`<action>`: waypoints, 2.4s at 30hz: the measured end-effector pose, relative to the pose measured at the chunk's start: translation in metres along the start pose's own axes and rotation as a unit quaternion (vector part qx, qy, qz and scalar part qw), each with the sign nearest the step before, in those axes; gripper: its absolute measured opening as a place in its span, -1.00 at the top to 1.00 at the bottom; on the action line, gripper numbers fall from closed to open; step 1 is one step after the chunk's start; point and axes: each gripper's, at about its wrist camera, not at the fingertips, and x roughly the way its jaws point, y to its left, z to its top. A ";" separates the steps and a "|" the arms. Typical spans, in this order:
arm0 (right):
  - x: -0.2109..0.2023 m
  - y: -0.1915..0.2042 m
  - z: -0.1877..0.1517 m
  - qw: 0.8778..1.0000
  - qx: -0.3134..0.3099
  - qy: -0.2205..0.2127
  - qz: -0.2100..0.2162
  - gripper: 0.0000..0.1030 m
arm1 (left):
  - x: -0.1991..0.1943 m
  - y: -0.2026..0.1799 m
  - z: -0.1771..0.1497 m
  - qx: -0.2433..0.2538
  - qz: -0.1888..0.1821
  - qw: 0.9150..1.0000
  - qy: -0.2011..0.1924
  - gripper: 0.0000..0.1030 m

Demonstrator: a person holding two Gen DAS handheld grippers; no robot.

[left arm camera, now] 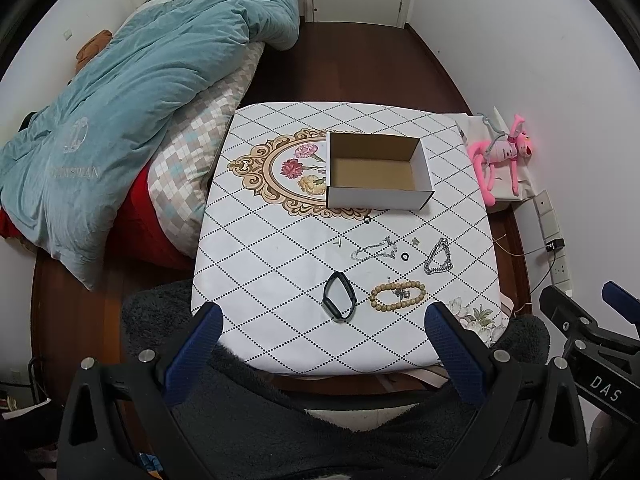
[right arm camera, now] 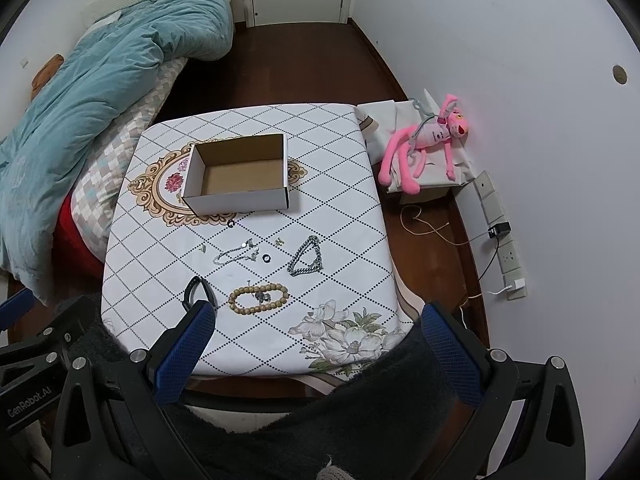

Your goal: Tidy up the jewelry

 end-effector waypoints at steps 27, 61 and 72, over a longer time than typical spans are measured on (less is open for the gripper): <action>-0.002 -0.002 0.000 1.000 0.000 -0.004 -0.003 -1.00 | -0.003 -0.005 0.003 0.000 -0.002 1.000 -0.005 -1.00; 0.013 -0.014 0.012 1.000 0.021 -0.011 -0.011 -1.00 | 0.032 0.002 0.010 0.000 0.020 1.000 -0.024 -1.00; 0.153 -0.013 0.008 0.996 0.028 0.086 -0.023 -0.96 | 0.155 0.020 0.001 -0.009 0.018 0.997 0.072 -0.68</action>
